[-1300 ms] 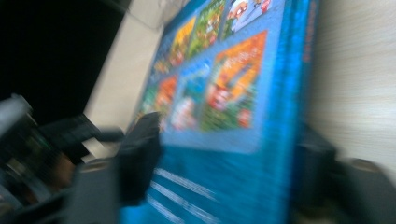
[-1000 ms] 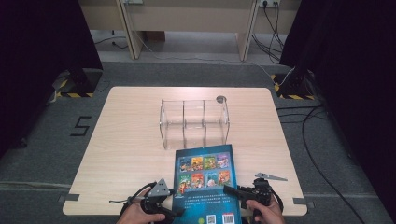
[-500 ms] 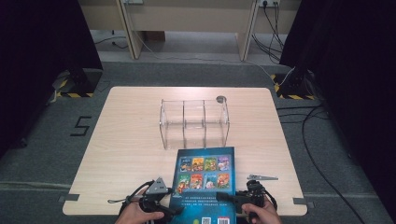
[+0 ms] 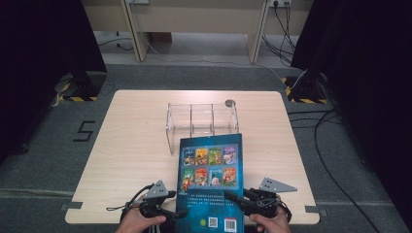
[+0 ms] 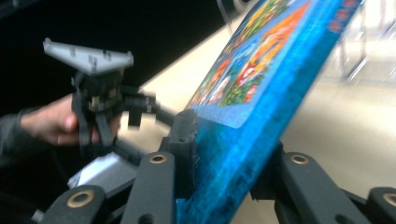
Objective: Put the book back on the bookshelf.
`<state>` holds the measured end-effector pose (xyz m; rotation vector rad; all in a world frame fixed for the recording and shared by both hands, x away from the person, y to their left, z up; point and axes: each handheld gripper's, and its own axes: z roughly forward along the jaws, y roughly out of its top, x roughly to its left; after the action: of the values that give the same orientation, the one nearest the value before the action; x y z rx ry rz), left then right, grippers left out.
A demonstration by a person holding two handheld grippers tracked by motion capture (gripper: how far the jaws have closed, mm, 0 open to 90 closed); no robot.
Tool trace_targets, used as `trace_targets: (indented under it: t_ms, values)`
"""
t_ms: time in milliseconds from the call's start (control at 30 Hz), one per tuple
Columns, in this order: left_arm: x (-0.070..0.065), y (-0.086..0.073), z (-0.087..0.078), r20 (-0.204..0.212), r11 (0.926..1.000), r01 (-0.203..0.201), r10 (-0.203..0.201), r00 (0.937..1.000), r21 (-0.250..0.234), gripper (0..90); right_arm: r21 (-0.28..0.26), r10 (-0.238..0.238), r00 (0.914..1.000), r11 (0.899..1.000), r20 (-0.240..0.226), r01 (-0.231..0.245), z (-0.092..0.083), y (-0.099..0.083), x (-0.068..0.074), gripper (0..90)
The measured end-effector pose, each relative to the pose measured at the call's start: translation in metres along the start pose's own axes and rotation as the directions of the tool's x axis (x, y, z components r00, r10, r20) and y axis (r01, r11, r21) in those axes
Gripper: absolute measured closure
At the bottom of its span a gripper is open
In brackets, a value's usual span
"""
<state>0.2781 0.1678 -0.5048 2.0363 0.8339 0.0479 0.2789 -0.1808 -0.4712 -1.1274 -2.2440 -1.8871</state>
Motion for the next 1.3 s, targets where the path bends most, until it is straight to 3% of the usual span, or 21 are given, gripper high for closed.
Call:
trace_targets:
  t_ms: [300,367,433,467,500,600,633,667,700,733,867,900,933,967,1033,1100,1133,1167,1200,1267,1300]
  values:
    - [-0.002,0.0,0.001,0.009,0.9999,-0.013,0.013,0.9999,0.009,16.2,-0.136,-0.12,0.9858,0.981,0.118,0.136,-0.01,0.021,0.008,72.0]
    - [0.0,0.0,0.001,0.002,0.9999,-0.01,0.01,1.0,0.004,16.7,-0.146,-0.245,0.9529,0.951,0.179,0.272,-0.015,0.029,0.016,72.6]
    - [0.0,0.0,0.001,-0.002,0.9999,-0.011,0.011,0.9999,0.006,16.7,-0.147,-0.276,0.9424,0.941,0.189,0.305,-0.015,0.03,0.019,72.7]
    - [0.0,0.0,0.001,-0.005,0.9998,-0.014,0.014,0.9999,0.011,16.7,-0.14,-0.337,0.9182,0.919,0.208,0.369,-0.017,0.032,0.024,72.6]
    - [0.0,0.0,0.001,-0.005,0.9998,-0.014,0.014,0.9999,0.011,16.7,-0.14,-0.337,0.9182,0.919,0.208,0.369,-0.017,0.032,0.024,72.6]
    - [0.001,0.0,0.001,-0.012,0.9998,-0.014,0.014,0.9998,0.012,16.9,-0.132,-0.445,0.8725,0.87,0.201,0.475,-0.017,0.032,0.034,72.8]
    - [0.001,0.0,0.002,-0.014,0.9998,-0.014,0.014,0.9998,0.011,16.9,-0.132,-0.445,0.8725,0.87,0.201,0.475,-0.017,0.032,0.034,72.8]
    - [0.002,0.0,0.002,-0.017,0.9998,-0.015,0.015,0.9997,0.012,16.9,-0.115,-0.485,0.8557,0.854,0.181,0.508,-0.018,0.031,0.037,72.8]
    - [0.002,0.0,0.002,-0.021,0.9998,-0.017,0.017,0.9996,0.013,16.9,-0.115,-0.485,0.8557,0.854,0.181,0.508,-0.018,0.031,0.037,72.8]
    - [0.002,0.0,0.002,-0.026,0.9997,-0.02,0.02,0.9995,0.013,17.0,-0.099,-0.52,0.8398,0.838,0.156,0.537,-0.021,0.03,0.039,73.0]
    - [0.002,0.0,0.002,-0.031,0.9998,-0.02,0.02,0.9993,0.01,17.2,-0.061,-0.549,0.8287,0.828,0.109,0.557,-0.024,0.024,0.039,73.7]
    - [0.002,0.0,0.002,-0.032,0.9997,-0.022,0.022,0.9992,0.008,17.4,-0.052,-0.545,0.8341,0.834,0.088,0.55,-0.025,0.02,0.037,74.1]
    - [0.002,0.0,0.002,-0.033,0.9997,-0.023,0.023,0.9992,0.007,17.5,-0.04,-0.558,0.8254,0.826,0.084,0.563,-0.024,0.019,0.036,74.2]
    - [0.002,0.0,0.002,-0.033,0.9997,-0.023,0.023,0.9992,0.007,17.7,-0.035,-0.545,0.8349,0.835,0.076,0.549,-0.024,0.018,0.036,74.4]
    - [0.002,0.0,0.002,-0.035,0.9997,-0.023,0.023,0.9991,0.007,17.7,-0.035,-0.545,0.8357,0.836,0.069,0.548,-0.023,0.018,0.034,74.3]
    - [0.002,0.0,0.002,-0.038,0.9998,-0.021,0.021,0.999,0.005,17.9,-0.024,-0.58,0.8129,0.813,0.057,0.581,-0.024,0.016,0.032,74.2]
    - [0.002,0.0,0.002,-0.038,0.9998,-0.021,0.021,0.999,0.005,17.9,-0.024,-0.58,0.8129,0.813,0.057,0.581,-0.024,0.016,0.032,74.2]
    - [0.003,0.0,0.002,-0.041,0.9998,-0.02,0.02,0.9989,0.004,17.9,-0.022,-0.609,0.7918,0.792,0.047,0.61,-0.025,0.015,0.033,74.2]
    - [0.003,0.0,0.002,-0.044,0.9998,-0.021,0.021,0.9988,0.004,17.9,-0.017,-0.623,0.7815,0.782,0.038,0.624,-0.025,0.015,0.033,74.7]
    - [0.003,0.0,0.002,-0.049,0.9998,-0.02,0.021,0.9986,0.002,17.9,-0.014,-0.624,0.7807,0.781,0.037,0.625,-0.024,0.015,0.033,75.3]
    - [0.003,0.0,0.001,-0.05,0.9998,-0.021,0.021,0.9985,0.001,17.9,0.003,-0.609,0.7926,0.793,0.032,0.609,-0.022,0.013,0.031,77.5]
